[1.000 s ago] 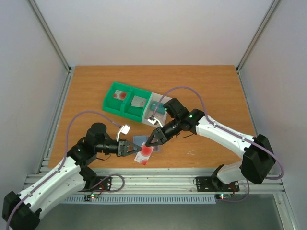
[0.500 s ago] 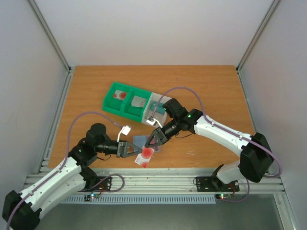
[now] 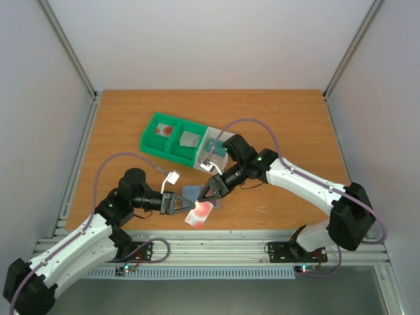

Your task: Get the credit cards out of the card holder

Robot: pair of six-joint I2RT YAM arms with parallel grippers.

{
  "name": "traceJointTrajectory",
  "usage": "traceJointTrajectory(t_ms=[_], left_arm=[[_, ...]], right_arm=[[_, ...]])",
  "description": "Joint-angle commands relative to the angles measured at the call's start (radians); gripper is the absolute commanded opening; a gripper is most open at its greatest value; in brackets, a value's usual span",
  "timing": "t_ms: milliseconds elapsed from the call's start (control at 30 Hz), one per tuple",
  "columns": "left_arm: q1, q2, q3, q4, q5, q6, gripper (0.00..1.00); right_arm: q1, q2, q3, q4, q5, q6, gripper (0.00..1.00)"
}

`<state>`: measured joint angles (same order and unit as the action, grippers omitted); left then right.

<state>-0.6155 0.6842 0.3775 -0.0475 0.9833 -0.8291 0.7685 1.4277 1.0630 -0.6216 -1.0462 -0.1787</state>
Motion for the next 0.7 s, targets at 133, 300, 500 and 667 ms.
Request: traceJointTrajectory(t_ms=[133,300,500,667], left_arm=[[-0.001,0.000,0.003,0.103,0.014,0.015,0.00],[-0.001,0.006,0.003,0.107,0.017,0.016,0.00],[-0.001,0.003,-0.001,0.117,0.023,0.011,0.00],[-0.001,0.005,-0.002,0.124,0.024,0.007,0.00]], right_arm=[[0.015,-0.032,0.052,-0.077,0.050,-0.007,0.39],[0.014,-0.030,0.058,-0.087,0.017,-0.007,0.31],[0.015,-0.014,0.054,-0.068,-0.025,-0.002,0.19],[0.015,-0.012,0.051,-0.038,-0.052,0.014,0.05]])
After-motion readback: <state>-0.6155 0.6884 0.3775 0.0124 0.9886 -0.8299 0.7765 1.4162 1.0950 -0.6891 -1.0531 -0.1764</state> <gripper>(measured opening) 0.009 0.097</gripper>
